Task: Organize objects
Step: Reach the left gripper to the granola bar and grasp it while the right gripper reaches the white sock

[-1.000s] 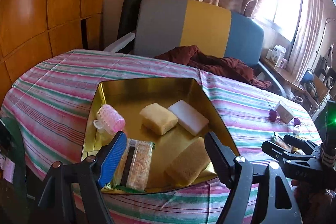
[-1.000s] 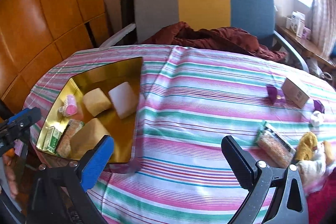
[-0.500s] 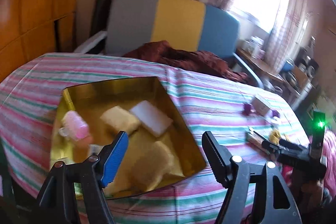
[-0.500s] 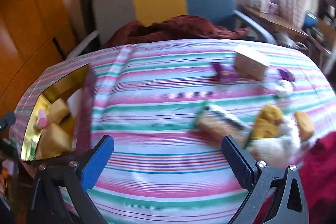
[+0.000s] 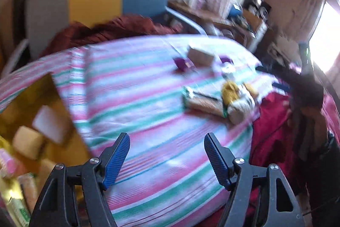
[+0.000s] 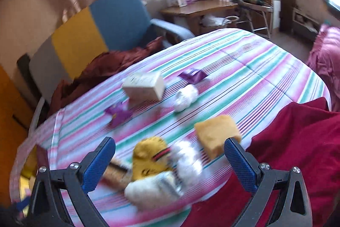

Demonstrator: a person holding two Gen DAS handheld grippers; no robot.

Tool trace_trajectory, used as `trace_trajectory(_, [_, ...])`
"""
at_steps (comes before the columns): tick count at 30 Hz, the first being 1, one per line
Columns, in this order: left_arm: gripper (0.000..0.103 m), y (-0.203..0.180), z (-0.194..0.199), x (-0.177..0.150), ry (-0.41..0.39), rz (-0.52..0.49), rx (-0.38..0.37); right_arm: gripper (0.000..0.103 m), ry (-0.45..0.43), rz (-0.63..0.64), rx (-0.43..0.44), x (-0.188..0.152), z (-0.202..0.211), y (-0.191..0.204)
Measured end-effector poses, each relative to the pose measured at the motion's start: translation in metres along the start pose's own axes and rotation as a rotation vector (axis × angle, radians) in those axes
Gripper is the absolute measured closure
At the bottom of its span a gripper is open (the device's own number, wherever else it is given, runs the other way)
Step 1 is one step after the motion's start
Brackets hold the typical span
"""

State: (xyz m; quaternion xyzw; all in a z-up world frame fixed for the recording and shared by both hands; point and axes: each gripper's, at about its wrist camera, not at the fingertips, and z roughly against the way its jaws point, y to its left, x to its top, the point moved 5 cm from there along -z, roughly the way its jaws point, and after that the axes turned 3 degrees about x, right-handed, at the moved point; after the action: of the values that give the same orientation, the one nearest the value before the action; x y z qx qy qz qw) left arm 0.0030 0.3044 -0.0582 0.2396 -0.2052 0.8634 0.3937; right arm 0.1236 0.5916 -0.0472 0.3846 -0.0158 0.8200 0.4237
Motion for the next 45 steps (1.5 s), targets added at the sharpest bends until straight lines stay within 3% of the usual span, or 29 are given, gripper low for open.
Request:
trace_trajectory(5, [0.030,-0.019,-0.047,0.008,0.164,0.148,-0.169,0.000,0.030,-0.073,0.033,-0.001,-0.013,-0.014])
trace_trajectory(12, [0.030,-0.052,-0.104,0.028,0.288,0.263,-0.237,0.000,0.037,-0.093,0.092,-0.003,-0.015,-0.012])
trace_trajectory(18, [0.030,-0.064,-0.156,0.041,0.370,0.366,-0.209,0.000,0.029,-0.126,0.148,0.000,-0.013,-0.014])
trace_trajectory(21, [0.030,-0.068,-0.171,0.051,0.352,0.378,-0.172,0.000,0.033,-0.142,0.173,0.001,-0.014,-0.015])
trace_trajectory(33, [0.030,-0.081,-0.206,0.092,0.302,0.238,-0.044,0.000,0.039,-0.174,0.197,0.002,-0.017,-0.020])
trace_trajectory(41, [0.019,-0.105,-0.225,0.098,0.279,-0.039,0.113,0.000,0.039,-0.172,0.168,0.002,-0.019,-0.023])
trace_trajectory(44, [0.028,-0.102,-0.219,0.095,0.249,-0.073,0.119,0.000,0.043,-0.175,0.165,0.002,-0.020,-0.025])
trace_trajectory(45, [0.039,-0.098,-0.216,0.093,0.234,-0.090,0.126,0.000,0.044,-0.170,0.164,0.003,-0.021,-0.025])
